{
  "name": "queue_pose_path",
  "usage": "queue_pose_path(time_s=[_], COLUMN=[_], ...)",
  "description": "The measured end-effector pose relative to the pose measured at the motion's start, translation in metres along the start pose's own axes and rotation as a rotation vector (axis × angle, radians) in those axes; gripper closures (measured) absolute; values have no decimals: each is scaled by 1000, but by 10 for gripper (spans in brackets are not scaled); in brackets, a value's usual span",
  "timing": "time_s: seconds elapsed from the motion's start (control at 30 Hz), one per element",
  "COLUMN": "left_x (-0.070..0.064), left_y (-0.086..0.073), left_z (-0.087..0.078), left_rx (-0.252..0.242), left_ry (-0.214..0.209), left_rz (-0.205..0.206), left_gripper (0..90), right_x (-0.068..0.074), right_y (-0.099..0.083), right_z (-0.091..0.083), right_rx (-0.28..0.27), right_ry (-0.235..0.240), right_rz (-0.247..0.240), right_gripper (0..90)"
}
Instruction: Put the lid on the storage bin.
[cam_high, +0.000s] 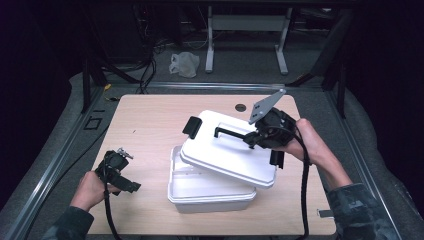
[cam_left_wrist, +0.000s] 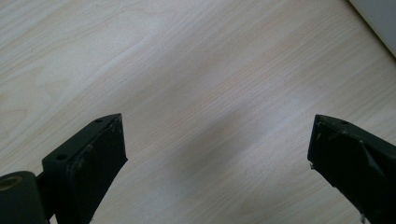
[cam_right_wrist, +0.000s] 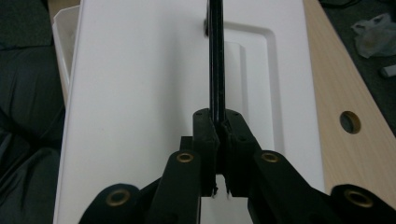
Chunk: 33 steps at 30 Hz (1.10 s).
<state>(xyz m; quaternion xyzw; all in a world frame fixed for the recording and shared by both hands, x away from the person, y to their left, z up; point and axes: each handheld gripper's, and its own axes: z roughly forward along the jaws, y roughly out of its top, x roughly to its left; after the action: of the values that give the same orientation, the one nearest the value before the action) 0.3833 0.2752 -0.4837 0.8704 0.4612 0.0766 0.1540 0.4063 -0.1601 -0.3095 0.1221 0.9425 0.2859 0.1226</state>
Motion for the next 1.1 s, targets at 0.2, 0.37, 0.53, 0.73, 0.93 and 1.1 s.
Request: queue_pose_path(time_s=[0.2, 0.37, 0.53, 0.73, 0.93, 1.1], left_x=[1, 1, 2, 1, 1, 1], left_y=[0, 0, 0, 0, 1, 0], left_z=[1, 2, 3, 4, 5, 5], left_rx=[6, 12, 13, 17, 21, 21], left_ry=[-1, -4, -5, -4, -7, -7], left_rz=[1, 0, 3, 6, 11, 10], left_gripper=[42, 42, 43, 43, 44, 44], right_x=[13, 23, 27, 30, 29, 25], right_y=[14, 24, 27, 25, 22, 20], right_z=[18, 35, 48, 64, 73, 77], right_rx=[15, 21, 34, 59, 67, 77], right_ry=[62, 106, 128, 172, 178, 191], right_rz=[-78, -139, -180, -233, -258, -270], right_gripper=[855, 855, 855, 854, 854, 854])
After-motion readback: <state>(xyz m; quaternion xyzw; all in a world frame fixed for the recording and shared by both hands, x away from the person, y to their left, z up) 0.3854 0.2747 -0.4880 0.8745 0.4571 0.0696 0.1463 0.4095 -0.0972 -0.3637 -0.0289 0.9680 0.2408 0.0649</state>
